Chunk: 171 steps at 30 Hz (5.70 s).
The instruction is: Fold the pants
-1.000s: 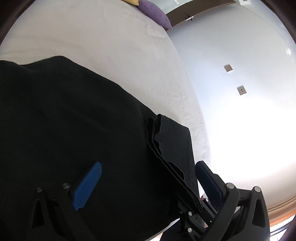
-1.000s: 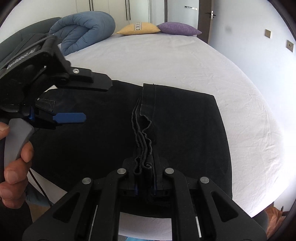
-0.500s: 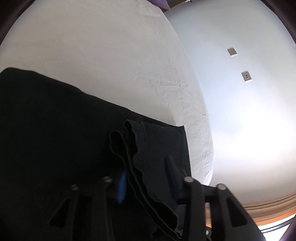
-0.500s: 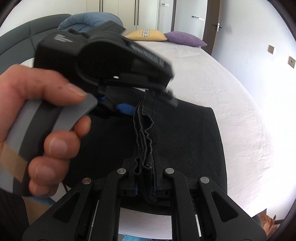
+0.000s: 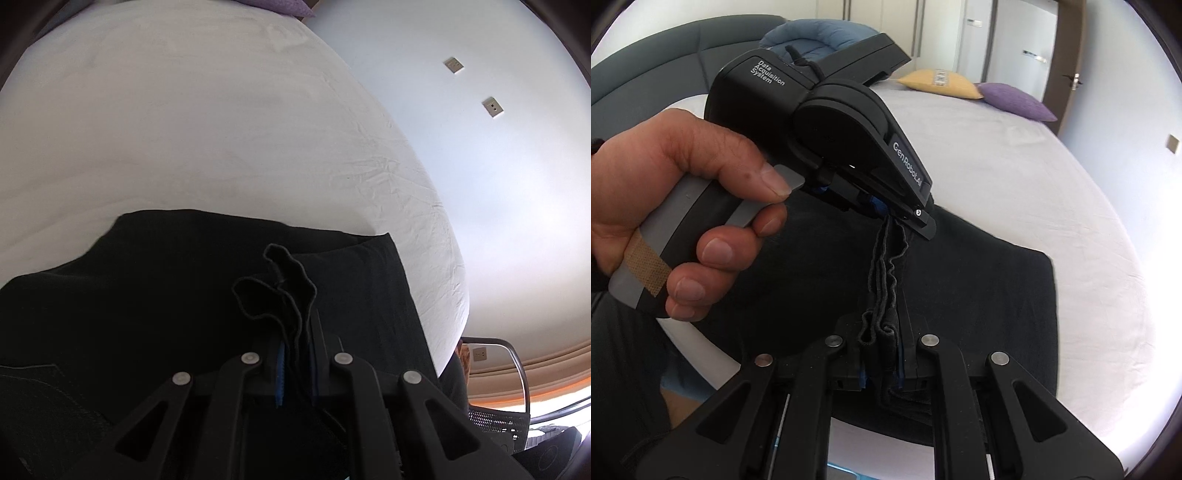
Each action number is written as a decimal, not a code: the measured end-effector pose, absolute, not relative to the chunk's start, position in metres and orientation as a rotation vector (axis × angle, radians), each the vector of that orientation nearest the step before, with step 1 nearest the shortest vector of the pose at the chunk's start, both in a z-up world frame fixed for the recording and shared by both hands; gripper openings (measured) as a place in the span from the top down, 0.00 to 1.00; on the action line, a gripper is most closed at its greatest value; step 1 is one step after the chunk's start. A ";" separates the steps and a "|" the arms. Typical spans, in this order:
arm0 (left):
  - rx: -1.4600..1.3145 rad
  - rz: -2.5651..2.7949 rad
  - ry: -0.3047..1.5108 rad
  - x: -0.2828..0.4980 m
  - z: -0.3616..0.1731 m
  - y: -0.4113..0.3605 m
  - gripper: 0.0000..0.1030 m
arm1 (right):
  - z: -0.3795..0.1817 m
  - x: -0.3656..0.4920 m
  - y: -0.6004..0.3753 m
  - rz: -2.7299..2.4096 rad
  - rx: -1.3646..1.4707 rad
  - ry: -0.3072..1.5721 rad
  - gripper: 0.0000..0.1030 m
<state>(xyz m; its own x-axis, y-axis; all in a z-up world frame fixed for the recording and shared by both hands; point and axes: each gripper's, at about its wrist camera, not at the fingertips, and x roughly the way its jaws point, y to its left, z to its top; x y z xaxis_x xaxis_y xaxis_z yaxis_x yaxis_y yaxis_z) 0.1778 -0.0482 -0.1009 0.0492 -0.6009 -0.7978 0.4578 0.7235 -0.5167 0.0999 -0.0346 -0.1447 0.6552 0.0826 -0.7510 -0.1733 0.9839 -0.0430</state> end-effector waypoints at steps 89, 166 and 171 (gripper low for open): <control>0.287 -0.429 1.103 0.098 -0.131 -0.072 0.29 | -0.151 0.048 -0.224 0.702 0.794 1.016 0.50; -1.151 0.021 0.860 0.043 -0.164 0.262 0.08 | -0.222 0.282 -0.012 0.541 0.926 1.356 0.88; -1.216 0.003 0.870 0.041 -0.172 0.271 0.58 | -0.233 0.274 -0.048 0.531 0.996 1.357 0.88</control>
